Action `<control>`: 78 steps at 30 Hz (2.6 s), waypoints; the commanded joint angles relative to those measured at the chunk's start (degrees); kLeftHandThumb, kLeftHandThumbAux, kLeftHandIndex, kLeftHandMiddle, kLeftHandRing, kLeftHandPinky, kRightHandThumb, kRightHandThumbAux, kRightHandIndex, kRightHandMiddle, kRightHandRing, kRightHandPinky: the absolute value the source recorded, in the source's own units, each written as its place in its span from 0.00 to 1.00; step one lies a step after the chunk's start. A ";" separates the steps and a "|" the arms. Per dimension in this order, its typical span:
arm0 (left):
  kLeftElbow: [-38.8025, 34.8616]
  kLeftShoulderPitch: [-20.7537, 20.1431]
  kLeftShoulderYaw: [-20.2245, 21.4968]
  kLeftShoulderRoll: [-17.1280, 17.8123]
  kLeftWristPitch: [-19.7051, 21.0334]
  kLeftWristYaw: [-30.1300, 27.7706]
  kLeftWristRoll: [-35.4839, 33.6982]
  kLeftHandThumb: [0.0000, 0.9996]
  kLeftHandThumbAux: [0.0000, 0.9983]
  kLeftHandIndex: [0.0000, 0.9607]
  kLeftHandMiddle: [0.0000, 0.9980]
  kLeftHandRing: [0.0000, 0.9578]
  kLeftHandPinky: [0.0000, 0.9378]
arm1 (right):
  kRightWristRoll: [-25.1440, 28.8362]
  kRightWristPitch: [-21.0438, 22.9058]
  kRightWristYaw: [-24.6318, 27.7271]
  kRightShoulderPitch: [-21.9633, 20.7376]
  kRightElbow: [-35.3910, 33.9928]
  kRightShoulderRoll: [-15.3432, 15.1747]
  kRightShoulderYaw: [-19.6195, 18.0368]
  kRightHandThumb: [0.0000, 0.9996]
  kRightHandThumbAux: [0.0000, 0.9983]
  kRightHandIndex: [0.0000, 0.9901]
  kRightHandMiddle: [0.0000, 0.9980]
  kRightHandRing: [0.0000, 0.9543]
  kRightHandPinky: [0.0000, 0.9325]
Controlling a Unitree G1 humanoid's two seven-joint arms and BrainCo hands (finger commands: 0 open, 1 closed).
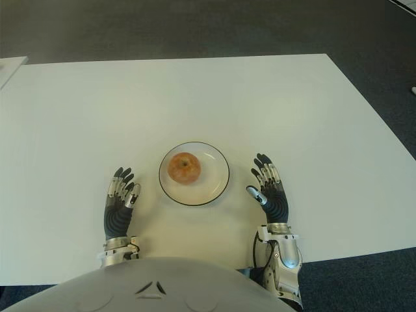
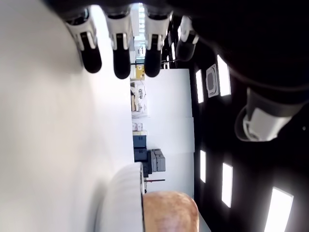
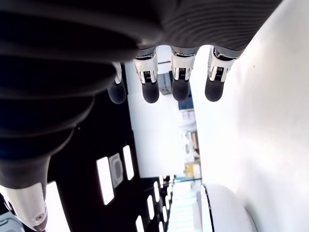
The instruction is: Put the apples into the plate.
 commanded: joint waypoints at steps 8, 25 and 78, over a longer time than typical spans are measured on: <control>0.84 1.65 0.29 -0.77 0.96 -1.86 -1.74 0.03 0.48 0.06 0.14 0.15 0.17 | -1.17 0.49 -0.54 1.32 -0.17 -0.20 0.24 0.17 0.61 0.04 0.02 0.00 0.01; 0.29 1.79 0.76 -1.59 -0.60 0.22 0.33 0.07 0.46 0.10 0.17 0.18 0.21 | -0.86 0.48 -1.04 1.95 -1.19 0.06 0.99 0.19 0.62 0.05 0.04 0.02 0.04; 0.33 2.62 1.89 -0.39 -5.98 1.08 3.68 0.07 0.43 0.09 0.08 0.07 0.09 | -2.72 -6.92 -1.71 6.17 -1.67 2.42 4.36 0.17 0.63 0.06 0.05 0.04 0.07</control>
